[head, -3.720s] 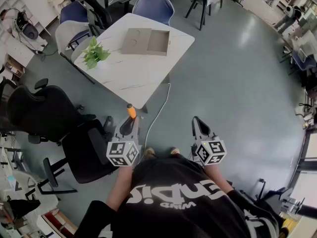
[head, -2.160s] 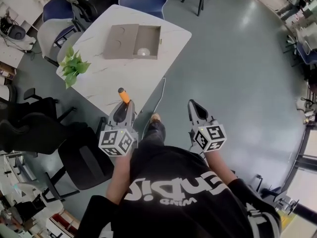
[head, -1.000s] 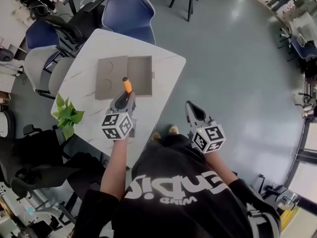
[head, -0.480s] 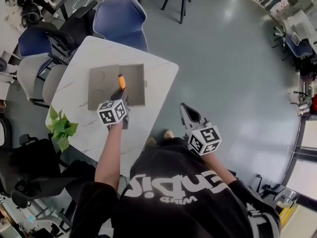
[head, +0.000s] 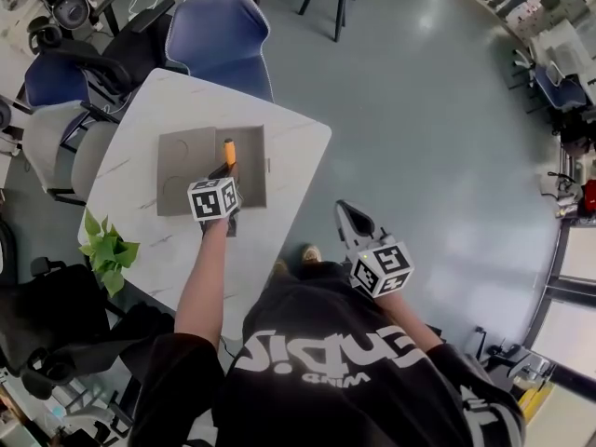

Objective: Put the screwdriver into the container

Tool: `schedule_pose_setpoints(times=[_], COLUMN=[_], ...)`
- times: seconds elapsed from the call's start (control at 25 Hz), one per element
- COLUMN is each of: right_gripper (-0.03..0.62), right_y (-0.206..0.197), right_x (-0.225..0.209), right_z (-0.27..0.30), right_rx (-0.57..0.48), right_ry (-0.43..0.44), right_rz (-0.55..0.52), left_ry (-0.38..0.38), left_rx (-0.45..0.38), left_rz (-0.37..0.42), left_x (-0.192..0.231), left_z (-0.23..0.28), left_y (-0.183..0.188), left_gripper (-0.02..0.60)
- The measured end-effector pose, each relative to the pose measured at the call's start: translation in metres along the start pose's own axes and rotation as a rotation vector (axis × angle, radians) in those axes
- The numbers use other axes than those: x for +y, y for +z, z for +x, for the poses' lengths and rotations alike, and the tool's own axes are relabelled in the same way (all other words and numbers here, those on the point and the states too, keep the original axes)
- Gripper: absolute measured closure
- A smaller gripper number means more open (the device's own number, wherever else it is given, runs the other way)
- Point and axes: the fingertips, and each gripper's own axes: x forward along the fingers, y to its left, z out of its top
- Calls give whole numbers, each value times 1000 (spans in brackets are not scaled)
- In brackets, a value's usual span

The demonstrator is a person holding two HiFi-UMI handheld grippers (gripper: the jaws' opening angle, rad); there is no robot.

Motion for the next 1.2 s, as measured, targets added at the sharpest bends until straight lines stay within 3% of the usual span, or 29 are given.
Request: schedule_pose_setpoints(times=[0.56,1.2], right_gripper=[582,582], right_y=[-5,-12], right_x=[-12,-17], right_z=[6,-3], right_rx=[9,18], right_ry=[-28,-52], right_rz=[28,39], left_ry=[22,53], left_rx=[155,205], left_rz=[0,9], left_x=[-8,-5], left_z=[33,45], left_y=[-18,-34], left_gripper=[502,489])
